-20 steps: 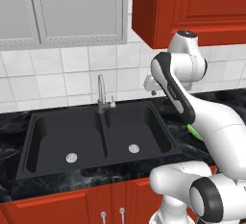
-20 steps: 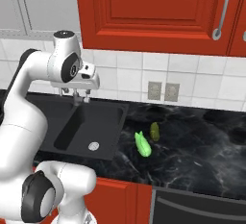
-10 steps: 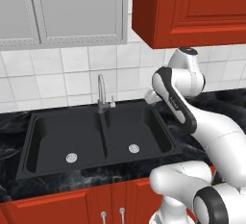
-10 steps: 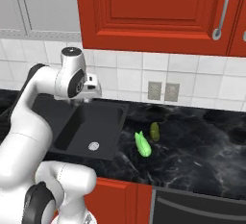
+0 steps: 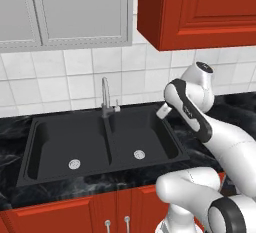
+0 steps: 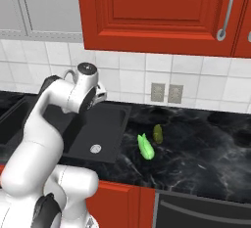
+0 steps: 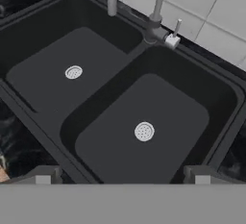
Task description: Turn on the sink faucet. Then move the corn from the counter to the sink. Turn off the sink. Move the vegetable from the sink to the pot next to the stove. Finally move the pot to the rear right burner.
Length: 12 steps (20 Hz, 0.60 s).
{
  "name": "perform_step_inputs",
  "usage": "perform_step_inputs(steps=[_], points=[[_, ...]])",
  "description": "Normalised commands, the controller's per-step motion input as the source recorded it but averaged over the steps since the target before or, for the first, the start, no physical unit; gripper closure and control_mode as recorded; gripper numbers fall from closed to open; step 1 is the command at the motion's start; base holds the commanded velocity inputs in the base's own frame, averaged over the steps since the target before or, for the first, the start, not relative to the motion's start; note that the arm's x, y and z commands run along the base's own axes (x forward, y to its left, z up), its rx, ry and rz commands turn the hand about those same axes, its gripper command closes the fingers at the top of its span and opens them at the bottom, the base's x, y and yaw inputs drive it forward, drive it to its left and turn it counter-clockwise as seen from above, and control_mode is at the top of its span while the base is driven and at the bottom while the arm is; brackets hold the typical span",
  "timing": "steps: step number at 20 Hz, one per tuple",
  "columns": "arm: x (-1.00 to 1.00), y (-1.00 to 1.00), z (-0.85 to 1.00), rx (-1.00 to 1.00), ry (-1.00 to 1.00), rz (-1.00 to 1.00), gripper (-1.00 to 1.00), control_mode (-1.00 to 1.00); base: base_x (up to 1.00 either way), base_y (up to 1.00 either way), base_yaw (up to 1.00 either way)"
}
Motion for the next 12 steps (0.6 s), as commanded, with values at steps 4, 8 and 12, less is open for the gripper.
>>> perform_step_inputs(steps=[4,8,12], points=[[0.06,-0.08,-0.02,0.0,-0.04,0.11,-1.0,-1.0,0.0,0.0,0.0],[0.48,0.02,-0.11,0.0,0.0,0.0,-1.0,-1.0,0.0,0.0,0.0],[0.45,0.03,-0.09,0.01,-0.08,0.03,-1.0,-1.0,0.0,0.0,0.0]])
